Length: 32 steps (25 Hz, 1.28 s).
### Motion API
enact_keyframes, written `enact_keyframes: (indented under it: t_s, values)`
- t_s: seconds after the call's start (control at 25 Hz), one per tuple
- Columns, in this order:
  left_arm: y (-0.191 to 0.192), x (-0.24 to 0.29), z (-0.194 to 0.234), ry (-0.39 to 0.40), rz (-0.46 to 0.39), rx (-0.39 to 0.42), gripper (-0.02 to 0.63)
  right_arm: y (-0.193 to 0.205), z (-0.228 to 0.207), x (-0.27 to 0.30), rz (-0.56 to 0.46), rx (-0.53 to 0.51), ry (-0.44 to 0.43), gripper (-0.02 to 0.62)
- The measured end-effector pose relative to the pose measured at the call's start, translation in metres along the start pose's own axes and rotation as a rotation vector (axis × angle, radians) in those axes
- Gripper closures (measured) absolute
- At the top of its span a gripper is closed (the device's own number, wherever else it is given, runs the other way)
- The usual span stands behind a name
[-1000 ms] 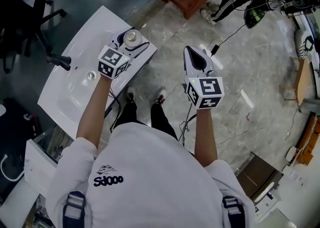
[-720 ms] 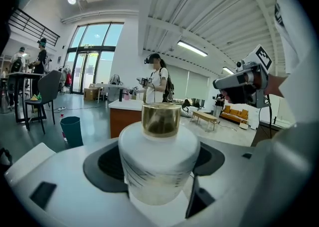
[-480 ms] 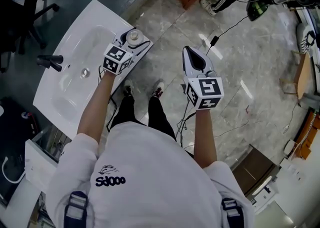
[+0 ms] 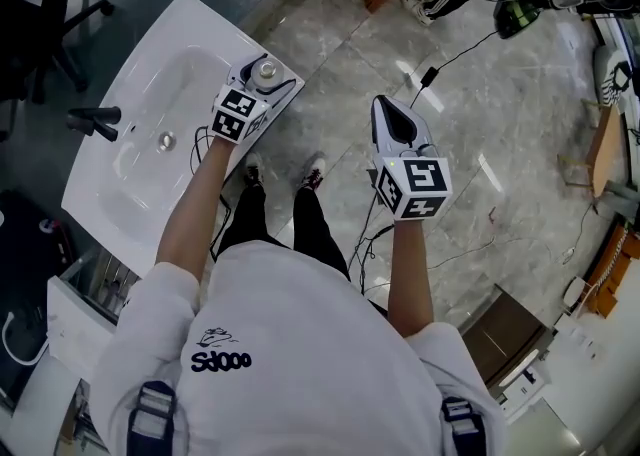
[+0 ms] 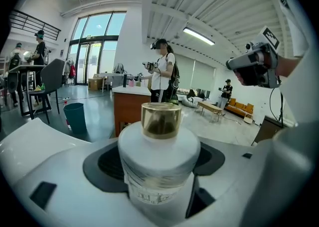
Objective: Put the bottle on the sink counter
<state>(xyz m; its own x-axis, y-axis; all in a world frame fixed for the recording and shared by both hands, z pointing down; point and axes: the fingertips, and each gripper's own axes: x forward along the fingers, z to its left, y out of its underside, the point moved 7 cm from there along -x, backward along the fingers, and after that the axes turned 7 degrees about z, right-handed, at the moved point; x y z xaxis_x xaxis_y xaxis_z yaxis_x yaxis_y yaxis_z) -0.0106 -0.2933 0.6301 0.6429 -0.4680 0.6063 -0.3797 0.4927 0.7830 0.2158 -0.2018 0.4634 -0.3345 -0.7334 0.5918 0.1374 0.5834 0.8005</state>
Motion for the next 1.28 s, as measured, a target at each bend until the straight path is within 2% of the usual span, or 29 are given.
enact_keyframes:
  t_s: [0.48, 0.72, 1.0, 1.28]
  values:
    - [0.005, 0.004, 0.001, -0.050, 0.005, 0.035, 0.255, 0.005, 0.011, 0.006, 0.026, -0.016, -0.026, 0.586]
    - [0.008, 0.005, 0.001, -0.028, 0.004, -0.034, 0.253, 0.003, 0.010, 0.006, 0.024, -0.011, -0.027, 0.586]
    - [0.009, 0.001, 0.004, -0.004, -0.019, -0.029, 0.245, 0.000, 0.008, 0.008, 0.021, -0.011, -0.024, 0.586]
    - [0.019, -0.017, 0.010, 0.020, 0.026, 0.013, 0.229, -0.010, 0.006, 0.005, -0.007, -0.019, -0.025, 0.586]
